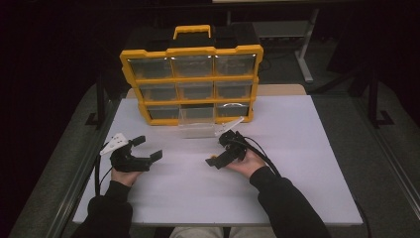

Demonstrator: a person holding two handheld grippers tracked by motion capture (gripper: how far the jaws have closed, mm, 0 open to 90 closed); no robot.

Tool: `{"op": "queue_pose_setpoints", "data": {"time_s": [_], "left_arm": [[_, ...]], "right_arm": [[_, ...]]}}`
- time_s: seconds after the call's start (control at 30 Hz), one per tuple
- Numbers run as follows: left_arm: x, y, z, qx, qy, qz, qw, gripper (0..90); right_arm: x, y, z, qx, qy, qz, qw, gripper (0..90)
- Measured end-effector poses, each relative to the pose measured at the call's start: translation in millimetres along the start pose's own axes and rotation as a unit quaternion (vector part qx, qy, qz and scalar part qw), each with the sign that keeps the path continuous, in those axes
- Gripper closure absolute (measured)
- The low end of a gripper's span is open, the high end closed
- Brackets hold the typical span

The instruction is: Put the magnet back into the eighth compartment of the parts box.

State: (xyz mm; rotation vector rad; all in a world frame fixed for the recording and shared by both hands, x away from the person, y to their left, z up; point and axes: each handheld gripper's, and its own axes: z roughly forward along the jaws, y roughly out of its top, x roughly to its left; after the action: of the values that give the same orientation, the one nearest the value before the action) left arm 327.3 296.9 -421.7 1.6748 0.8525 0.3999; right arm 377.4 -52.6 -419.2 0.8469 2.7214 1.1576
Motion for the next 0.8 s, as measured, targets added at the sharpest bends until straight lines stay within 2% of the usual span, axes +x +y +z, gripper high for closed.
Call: {"op": "queue_pose_setpoints", "data": {"time_s": [0.13,0.43,0.57,0.8], "left_arm": [[0.1,-0.1,0.1,0.000,0.001,-0.001,1.0000,0.0],[0.2,-0.1,0.0,0.000,0.003,-0.001,1.0000,0.0],[0.4,-0.2,0.2,0.001,0.004,0.001,1.0000,0.0],[0.6,0.3,-0.6,-0.001,0.008,0.001,1.0000,0.0]], "right_arm": [[-0.1,-0.4,3.5,0.003,0.005,-0.003,1.0000,7.0],[-1.3,-3.3,11.1,0.029,0.014,0.001,0.9995,24.0],[0.3,-3.2,12.4,0.036,0.007,-0.017,0.9992,35.7],[1.1,-3.6,14.2,0.040,0.004,-0.019,0.9990,40.8]]}}
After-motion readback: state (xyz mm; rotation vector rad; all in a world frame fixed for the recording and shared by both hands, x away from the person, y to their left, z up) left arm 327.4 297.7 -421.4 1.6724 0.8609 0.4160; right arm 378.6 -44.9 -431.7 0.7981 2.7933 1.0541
